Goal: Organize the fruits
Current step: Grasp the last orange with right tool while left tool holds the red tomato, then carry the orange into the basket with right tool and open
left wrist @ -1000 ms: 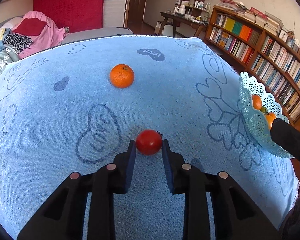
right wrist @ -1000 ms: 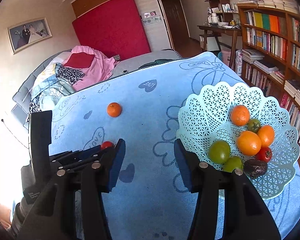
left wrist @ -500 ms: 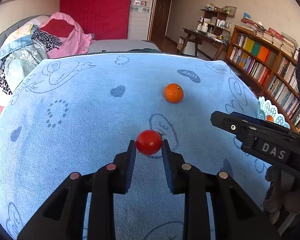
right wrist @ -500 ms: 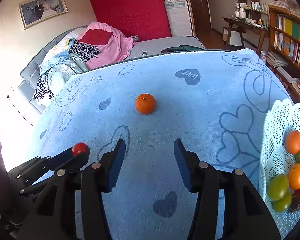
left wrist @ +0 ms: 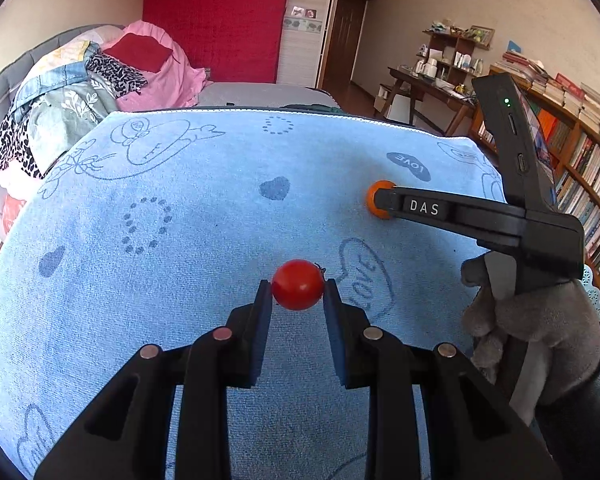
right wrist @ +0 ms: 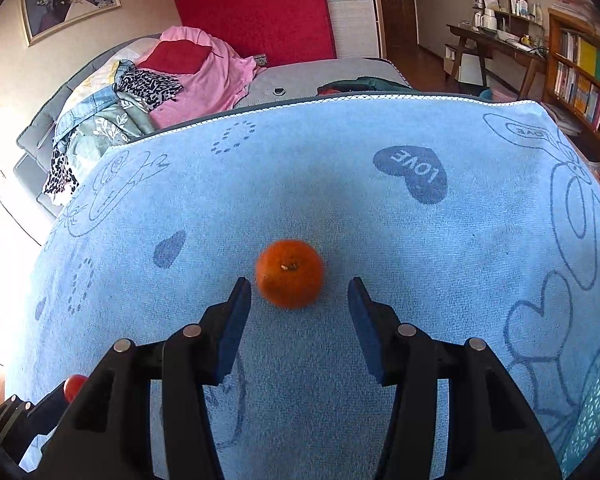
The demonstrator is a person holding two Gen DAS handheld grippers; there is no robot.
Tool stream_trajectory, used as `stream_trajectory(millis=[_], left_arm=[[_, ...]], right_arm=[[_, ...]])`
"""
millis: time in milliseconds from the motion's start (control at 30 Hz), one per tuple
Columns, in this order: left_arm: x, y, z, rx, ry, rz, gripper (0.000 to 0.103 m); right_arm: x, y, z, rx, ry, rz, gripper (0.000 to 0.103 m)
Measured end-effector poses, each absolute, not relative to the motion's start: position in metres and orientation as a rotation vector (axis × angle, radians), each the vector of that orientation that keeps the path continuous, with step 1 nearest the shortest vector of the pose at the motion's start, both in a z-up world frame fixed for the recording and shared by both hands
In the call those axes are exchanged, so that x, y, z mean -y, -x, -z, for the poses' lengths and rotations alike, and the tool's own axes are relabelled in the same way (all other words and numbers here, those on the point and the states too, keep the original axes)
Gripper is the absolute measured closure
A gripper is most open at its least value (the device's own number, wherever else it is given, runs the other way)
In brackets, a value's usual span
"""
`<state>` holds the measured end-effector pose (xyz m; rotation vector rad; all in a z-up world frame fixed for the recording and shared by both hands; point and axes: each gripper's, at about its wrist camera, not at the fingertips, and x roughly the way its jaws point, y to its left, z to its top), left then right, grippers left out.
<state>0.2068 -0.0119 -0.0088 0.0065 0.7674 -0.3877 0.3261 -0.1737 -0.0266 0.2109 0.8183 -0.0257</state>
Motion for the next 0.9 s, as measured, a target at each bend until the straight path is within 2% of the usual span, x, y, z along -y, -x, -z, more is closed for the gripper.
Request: stream_trajectory(millis=[267, 300, 367, 900], left_arm=[[0.01, -0.207, 0.01, -0.771, 0.001, 0.383, 0.076], [0.01, -0.207, 0.01, -0.771, 0.002, 0.383, 0.076], [0.01, -0.207, 0.01, -0.771, 0.003, 0.384, 0.076], [0.015, -0.205, 0.013, -0.771, 0.0, 0.407, 0.076]], right_arm=[[0.164, -0.349, 0.035, -0.837, -0.174, 0.029, 0.052], [0.164, -0.349, 0.036, -0.842, -0.174, 0.03, 0.059], [0.164, -0.349, 0.037, -0.846, -0.172, 0.039, 0.064], [0.172, -0.29, 0.0, -0.783, -0.219, 0.043, 0.064]])
